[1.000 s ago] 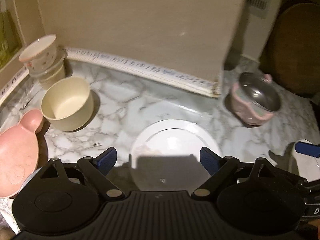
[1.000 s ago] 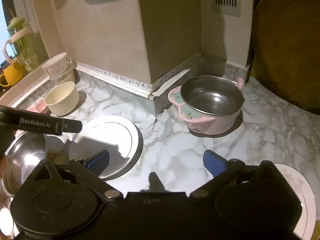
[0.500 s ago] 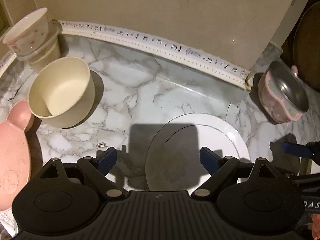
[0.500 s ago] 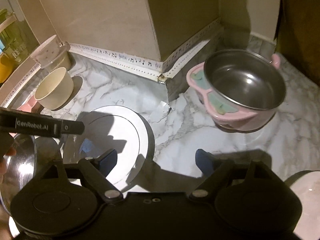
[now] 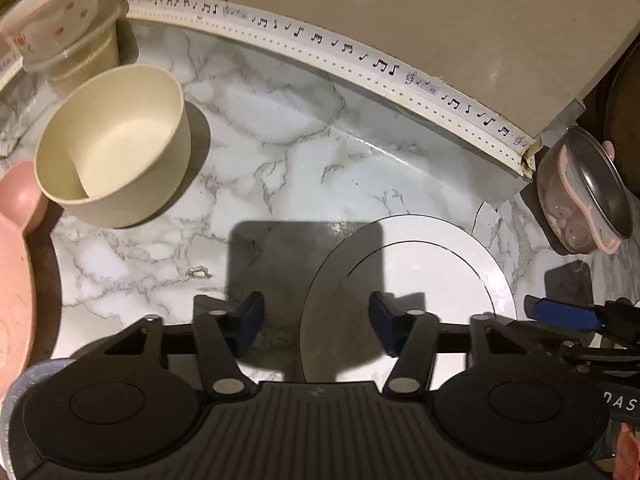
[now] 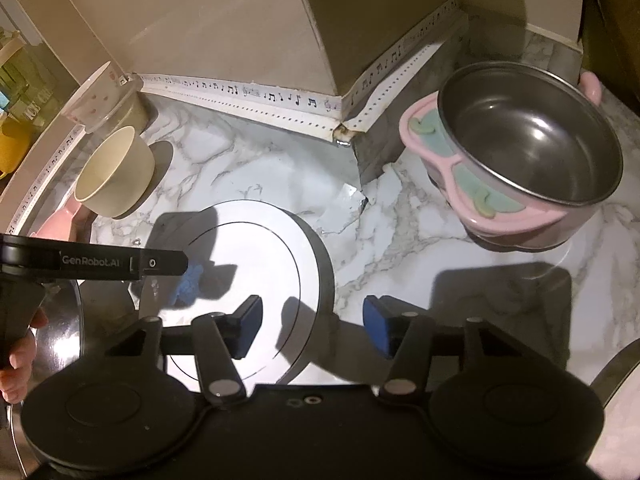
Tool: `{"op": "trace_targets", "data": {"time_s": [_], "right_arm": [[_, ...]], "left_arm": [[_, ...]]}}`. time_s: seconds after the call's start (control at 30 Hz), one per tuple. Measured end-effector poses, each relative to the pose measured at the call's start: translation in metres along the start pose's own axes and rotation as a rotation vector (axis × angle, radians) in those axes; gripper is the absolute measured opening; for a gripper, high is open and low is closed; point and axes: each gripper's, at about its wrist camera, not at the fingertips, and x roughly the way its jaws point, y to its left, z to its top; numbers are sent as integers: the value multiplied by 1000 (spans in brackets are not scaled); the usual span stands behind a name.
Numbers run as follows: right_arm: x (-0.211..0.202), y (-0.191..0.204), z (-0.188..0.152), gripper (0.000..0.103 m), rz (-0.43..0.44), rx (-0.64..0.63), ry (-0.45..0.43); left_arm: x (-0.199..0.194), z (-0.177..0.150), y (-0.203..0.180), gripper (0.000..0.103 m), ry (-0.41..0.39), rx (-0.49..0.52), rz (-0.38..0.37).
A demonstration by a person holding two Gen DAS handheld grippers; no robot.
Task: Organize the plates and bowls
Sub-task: 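Close both grippers on the rim of the plain white plate, then carry the plain white plate over the floral plate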
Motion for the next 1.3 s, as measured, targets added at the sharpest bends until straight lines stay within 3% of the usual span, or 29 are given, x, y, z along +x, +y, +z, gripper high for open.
{"op": "trace_targets", "data": {"time_s": [0.17,0.33,0.5,0.63,1.3], "right_arm": [[4,-1,-2,48,10,14,17],[6,-1,-6,36,19,21,27],[8,0,-8,16,27,20,36],[8,3,-9,15,8,18,20],[-26,-18,-20,10,-7,87,-21]], "left_arm": [[3,-3,5,41,9,-35,-34],[2,-4,7,33,14,-67,-67],[1,-7,8,30,7,-86,-70],[-2,-10,9,26,-8,-95,-62],[-31,-18,-18,26,-49,-74,-95]]}}
